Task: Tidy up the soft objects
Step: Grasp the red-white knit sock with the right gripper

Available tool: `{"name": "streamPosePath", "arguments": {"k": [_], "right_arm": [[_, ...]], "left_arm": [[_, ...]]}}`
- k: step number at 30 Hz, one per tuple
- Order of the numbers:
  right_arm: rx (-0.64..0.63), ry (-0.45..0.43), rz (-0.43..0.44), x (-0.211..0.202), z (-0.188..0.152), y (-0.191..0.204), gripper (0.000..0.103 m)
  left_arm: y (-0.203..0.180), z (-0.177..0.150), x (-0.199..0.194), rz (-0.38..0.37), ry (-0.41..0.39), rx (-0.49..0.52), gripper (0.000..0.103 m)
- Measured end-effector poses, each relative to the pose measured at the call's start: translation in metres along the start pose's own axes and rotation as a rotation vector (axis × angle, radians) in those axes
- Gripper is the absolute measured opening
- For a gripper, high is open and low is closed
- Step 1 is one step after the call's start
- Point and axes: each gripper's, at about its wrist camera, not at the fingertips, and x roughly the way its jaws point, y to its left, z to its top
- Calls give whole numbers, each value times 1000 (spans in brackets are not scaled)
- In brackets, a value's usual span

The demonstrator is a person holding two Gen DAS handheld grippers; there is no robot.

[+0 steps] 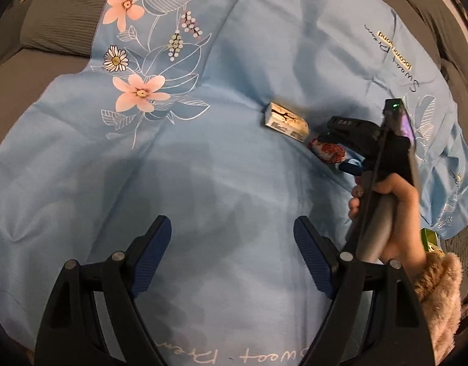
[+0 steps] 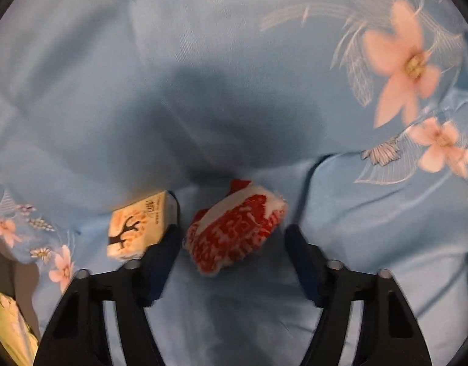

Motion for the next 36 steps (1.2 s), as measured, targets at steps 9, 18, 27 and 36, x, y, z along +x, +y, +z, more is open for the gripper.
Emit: {"name": "streamPosePath", "arguments": {"k": [9,18,27,36], "right_arm": [[-109,-66,20,-22,-27,5,46],[-206,100,178,-116,-104,-29,46],[-163,215,183,-135,-164,-73,47],[-69,69,115,-171,-163,-112,71]], "left_arm": [[0,0,2,-33,26,-15,82],[-11,-10,2,-50,44,-10,82],[-30,-24,2,-104,87,53,82],[-54,-50,15,-230,227,95,82]]}}
